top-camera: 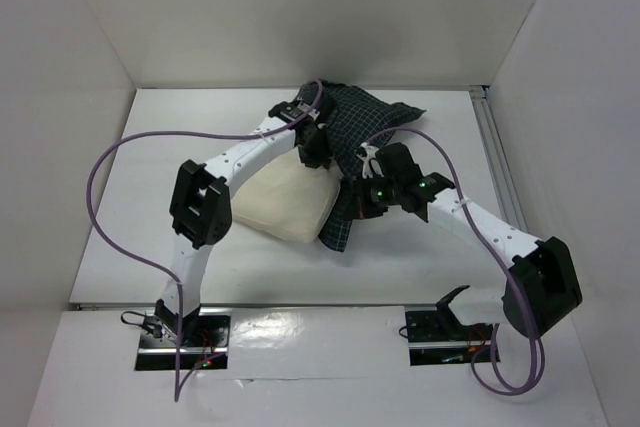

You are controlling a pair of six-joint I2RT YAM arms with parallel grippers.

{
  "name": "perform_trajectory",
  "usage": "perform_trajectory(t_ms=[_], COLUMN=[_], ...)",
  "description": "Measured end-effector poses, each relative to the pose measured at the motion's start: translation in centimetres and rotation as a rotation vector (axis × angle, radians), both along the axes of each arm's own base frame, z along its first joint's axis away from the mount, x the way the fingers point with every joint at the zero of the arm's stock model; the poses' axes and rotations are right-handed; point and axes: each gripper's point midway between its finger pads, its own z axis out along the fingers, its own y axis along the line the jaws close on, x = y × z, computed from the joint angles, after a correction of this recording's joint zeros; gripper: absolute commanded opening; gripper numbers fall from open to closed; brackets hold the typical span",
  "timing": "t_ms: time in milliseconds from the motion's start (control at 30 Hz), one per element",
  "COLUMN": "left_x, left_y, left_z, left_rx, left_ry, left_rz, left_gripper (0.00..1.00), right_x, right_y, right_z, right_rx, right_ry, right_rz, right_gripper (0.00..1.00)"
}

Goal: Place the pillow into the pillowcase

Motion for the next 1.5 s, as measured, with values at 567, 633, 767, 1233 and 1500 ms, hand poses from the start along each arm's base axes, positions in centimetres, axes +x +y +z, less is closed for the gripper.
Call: perform_trajectory(t_ms=[567, 633, 767, 1233, 1500], left_x=[-4.0, -5.0, -5.8, -6.9, -7.2], left_y=[22.2, 25.7, 28.6, 24.9, 19.4], left_z=[9.9, 10.8, 11.2, 5.4, 3.4], left_rx=[0.053, 0.05, 0.026, -0.101, -0.146], left_ry=[-0.205, -0.229, -0.236, -0.112, -0.09], left_rz=[0.345, 0.447, 0.527, 0.298, 0.08], left_gripper=[0.9, 0.9, 0.9, 0.93, 0.95], right_x=[7.6, 8.9, 11.4, 5.7, 6.3], right_y=[8.8, 12.5, 16.7, 0.9, -3.3], right_z=[4.9, 2.3, -3.9, -3.9, -0.9], right_rx=[-0.188, -0.207, -0.269, -0.399, -0.495], right_ry=[-0.213, -0.194, -0.167, -0.155, -0.18], right_rz=[-0.059, -0.022, -0.009, -0.249, -0.331], right_gripper=[0.99, 0.94, 0.63, 0.08, 1.0])
